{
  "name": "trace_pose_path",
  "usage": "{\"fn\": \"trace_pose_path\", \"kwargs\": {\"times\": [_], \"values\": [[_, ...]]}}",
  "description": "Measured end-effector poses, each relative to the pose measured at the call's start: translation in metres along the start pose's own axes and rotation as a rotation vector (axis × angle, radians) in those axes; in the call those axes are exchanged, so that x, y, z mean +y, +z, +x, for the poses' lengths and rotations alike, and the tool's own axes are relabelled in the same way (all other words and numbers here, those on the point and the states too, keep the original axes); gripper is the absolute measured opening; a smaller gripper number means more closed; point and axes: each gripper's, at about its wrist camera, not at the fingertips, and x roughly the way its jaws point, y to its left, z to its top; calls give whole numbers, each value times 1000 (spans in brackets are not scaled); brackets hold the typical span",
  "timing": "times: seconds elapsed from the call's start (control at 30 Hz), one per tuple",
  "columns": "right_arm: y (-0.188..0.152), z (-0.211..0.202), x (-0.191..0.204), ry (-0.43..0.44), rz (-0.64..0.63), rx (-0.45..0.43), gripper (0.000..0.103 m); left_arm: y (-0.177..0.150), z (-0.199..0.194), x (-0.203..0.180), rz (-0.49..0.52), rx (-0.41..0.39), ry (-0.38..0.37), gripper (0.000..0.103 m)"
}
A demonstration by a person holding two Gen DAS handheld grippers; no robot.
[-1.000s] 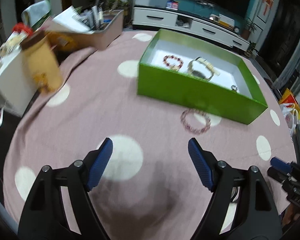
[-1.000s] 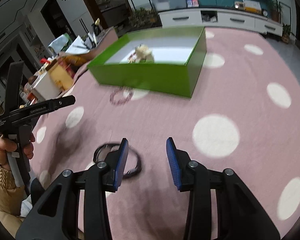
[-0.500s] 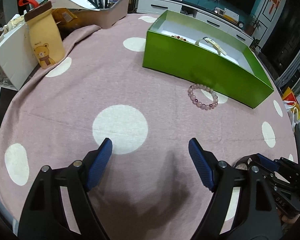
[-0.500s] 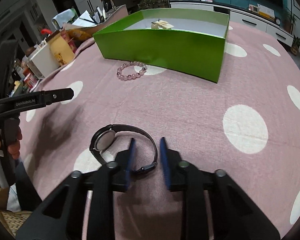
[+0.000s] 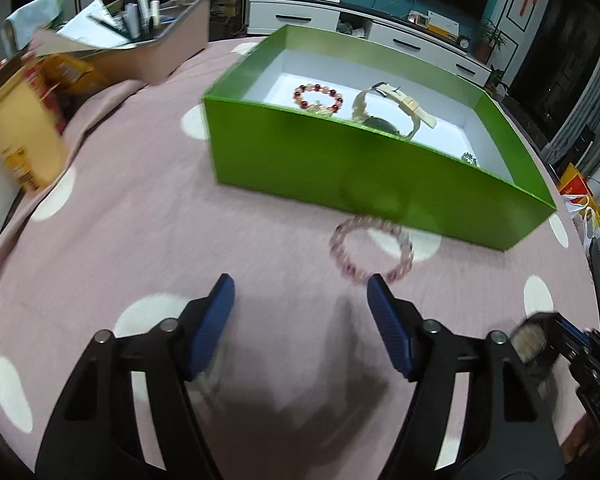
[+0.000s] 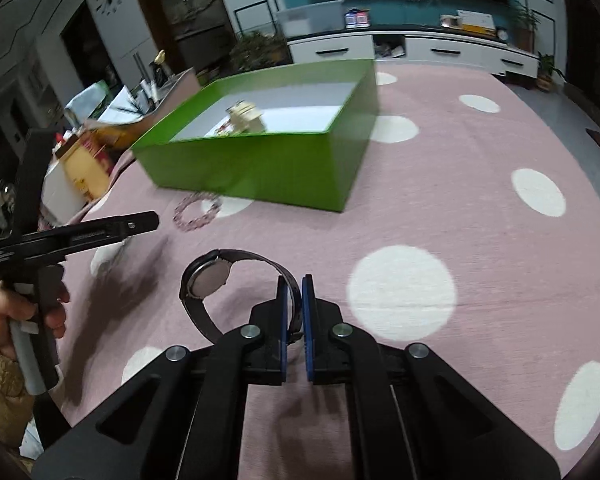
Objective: Organize jewelry
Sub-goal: 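Grasp the black watch with the right tool while the left tool grasps the pink bead bracelet, then carry the black watch and pink bead bracelet over the green box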
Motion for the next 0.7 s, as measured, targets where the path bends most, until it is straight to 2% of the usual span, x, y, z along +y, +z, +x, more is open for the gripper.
{"fn": "trace_pose_path", "kwargs": {"times": [0.07,0.2,0.3,0.37,0.43,0.5,0.57,0.7], "values": [[1,-1,-6,-4,13,-6,6,7,9,-8,15,-4,9,63],[0,-2,-14,-1,34,-11,6,14,25,-18,49,3,38,44],[0,-2,-20,2,51,-16,6,15,29,-23,79,-11,54,40],[-1,-2,-23,0,58,-18,6,14,30,-27,115,-23,65,33],[-1,-2,-25,-1,65,-19,6,12,29,-31,147,-32,49,18],[-1,-2,-26,-1,70,-20,6,11,29,-34,166,-32,44,11],[-2,-3,-26,-2,71,-22,6,11,29,-33,165,-30,38,10],[-3,-6,-26,-4,73,-28,6,11,21,-24,108,-14,-19,7]]}}
